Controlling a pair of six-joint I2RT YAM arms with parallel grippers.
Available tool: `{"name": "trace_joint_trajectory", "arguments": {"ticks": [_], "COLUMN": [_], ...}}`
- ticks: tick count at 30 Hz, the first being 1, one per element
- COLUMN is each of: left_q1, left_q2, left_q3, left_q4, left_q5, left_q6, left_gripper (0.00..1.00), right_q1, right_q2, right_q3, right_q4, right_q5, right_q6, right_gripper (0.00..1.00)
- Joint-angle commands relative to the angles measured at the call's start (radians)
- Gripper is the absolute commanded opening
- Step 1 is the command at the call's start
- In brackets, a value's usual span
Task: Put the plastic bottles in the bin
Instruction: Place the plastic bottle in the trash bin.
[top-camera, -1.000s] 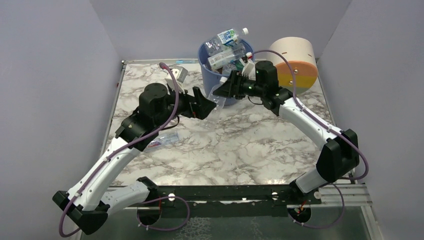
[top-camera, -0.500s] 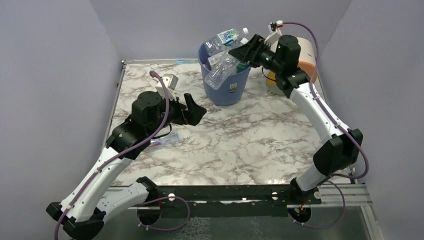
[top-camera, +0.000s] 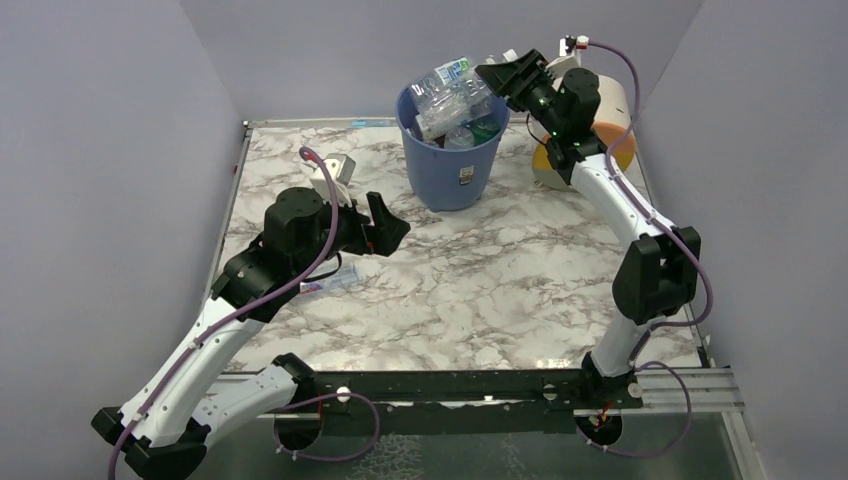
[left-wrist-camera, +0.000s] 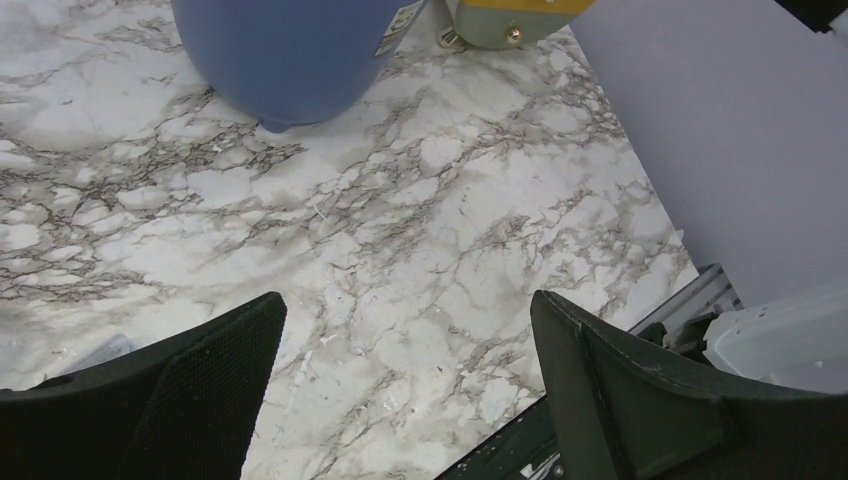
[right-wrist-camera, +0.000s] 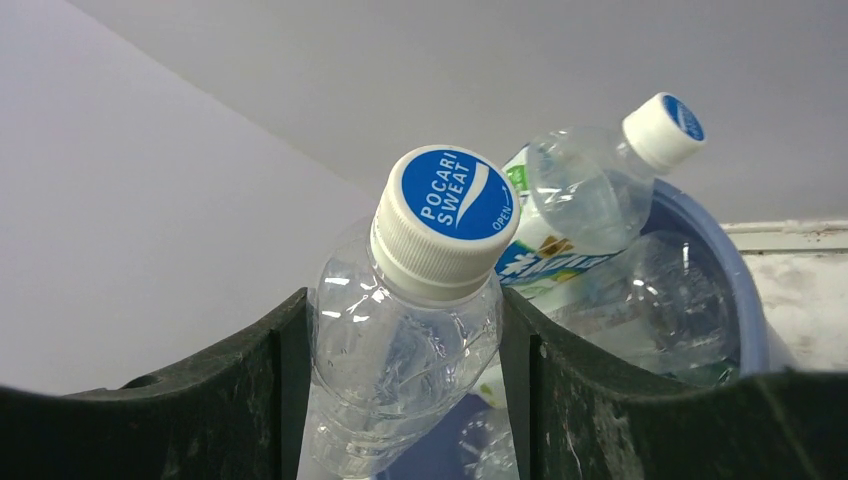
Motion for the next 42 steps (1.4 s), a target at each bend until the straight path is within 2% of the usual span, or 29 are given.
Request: {"name": "trace_joint_trajectory", "arguments": {"ticks": [1, 8, 14, 18, 31, 42], "left_q1": [-0.002, -0.002, -0.001, -0.001, -0.001, 0.009], "left_q2": [-0.009, -0.006, 0.001, 0.021, 0.05, 0.124], "left_q3": [0.008, 0.024, 0.019, 0.016, 0.008, 0.021], "left_q4": [-0.005, -0.02, -0.024, -0.039, -0.063, -0.141], "left_q5": [-0.029, -0.042, -0.05, -0.058, -0.078, -0.173], "left_q6": [0.003, 0.007, 0.004, 0.001, -0.015, -0.058], "left_gripper": [0.99, 0.99, 0.99, 0.99, 0.99, 0.99], "right_q1": [-0.007, -0.007, -0.007, -0.007, -0.03, -0.061], "right_q2": [0.089, 0.124, 0.104, 0.076, -0.052, -0.128], "right_q3": [0.065, 0.067, 0.048, 0.046, -0.011, 0.002], "right_q4": [0.116, 0.129, 0.094, 0.021, -0.129, -0.265], "right_q5": [0.017, 0.016, 0.002, 0.018, 0.07, -0.022], "right_q6": [0.043, 0.033, 0.005, -0.041, -0.157, -0.217], "right_gripper": [0.6, 0.64, 0.79, 0.83, 0.85, 0.85]}}
